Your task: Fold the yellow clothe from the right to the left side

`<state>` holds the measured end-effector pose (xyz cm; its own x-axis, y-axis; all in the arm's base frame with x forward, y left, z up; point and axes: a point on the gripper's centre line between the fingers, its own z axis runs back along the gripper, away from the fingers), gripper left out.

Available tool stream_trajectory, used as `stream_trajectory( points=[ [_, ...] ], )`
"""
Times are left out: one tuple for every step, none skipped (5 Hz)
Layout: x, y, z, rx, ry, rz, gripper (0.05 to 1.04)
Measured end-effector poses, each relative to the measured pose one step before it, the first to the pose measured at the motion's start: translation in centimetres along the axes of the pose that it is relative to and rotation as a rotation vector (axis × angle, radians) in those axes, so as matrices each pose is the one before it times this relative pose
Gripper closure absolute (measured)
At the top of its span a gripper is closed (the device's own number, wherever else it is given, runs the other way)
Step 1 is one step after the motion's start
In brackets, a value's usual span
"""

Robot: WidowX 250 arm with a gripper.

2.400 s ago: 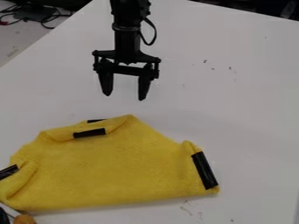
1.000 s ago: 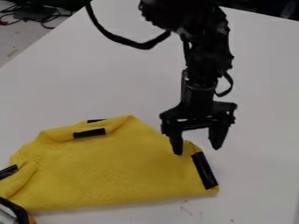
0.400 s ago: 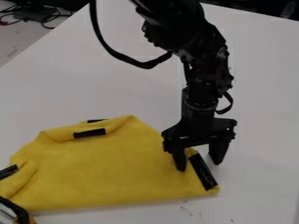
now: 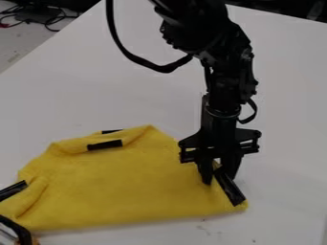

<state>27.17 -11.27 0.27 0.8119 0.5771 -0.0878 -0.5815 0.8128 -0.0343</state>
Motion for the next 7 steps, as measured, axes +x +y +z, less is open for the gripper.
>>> stream_trajectory(
  points=[
    [-0.07,0.403,0.108,0.0149,0.0212,-0.0151,0.901],
    [0.088,0.525,1.581,0.0026,0.0356,-0.0207,0.998],
    [0.177,0.281,1.92,-0.025,0.0206,-0.0202,1.012],
    [0.178,0.951,2.507,-0.0188,-0.0085,0.0203,1.012],
    [1.073,2.532,2.521,-0.0258,-0.0068,0.0842,1.012],
    [0.547,2.821,0.894,-0.0026,0.0184,0.0505,1.012],
    [0.702,4.192,1.417,-0.073,-0.005,0.0778,1.012]
  ],
)
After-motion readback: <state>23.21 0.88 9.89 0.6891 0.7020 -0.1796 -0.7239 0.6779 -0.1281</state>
